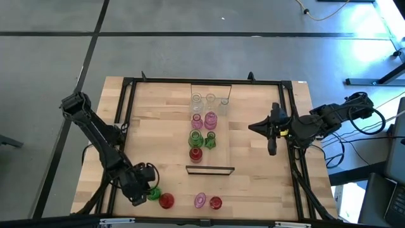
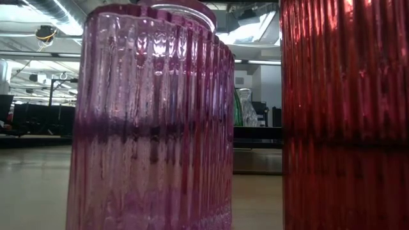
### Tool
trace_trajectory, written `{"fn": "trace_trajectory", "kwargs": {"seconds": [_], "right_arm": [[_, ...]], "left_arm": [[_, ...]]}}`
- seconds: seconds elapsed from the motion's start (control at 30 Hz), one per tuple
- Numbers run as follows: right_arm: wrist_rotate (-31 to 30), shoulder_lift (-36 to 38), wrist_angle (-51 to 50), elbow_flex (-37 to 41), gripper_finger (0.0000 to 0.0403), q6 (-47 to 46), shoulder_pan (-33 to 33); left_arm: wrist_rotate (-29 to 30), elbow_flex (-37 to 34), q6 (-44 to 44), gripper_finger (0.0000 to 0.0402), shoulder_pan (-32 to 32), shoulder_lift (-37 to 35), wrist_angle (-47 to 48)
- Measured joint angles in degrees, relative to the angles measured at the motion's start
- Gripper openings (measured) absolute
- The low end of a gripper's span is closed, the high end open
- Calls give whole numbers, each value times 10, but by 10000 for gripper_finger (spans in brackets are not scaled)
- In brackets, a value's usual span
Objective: Sort vases onto shelf
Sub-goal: Put the green vase on the shelf aligned with the other green vases
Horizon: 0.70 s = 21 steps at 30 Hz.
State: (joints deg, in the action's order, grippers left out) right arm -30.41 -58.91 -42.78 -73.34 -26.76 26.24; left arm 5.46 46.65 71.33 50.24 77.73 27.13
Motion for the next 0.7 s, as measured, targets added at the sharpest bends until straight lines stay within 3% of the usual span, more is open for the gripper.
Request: {"fn": "trace_trajectory", "kwargs": {"seconds": [0.7], "right_arm": [[5,-29,-12,0,0,-20,0]], "left_arm": [[13,1,1,120,-40,35,-36]]}}
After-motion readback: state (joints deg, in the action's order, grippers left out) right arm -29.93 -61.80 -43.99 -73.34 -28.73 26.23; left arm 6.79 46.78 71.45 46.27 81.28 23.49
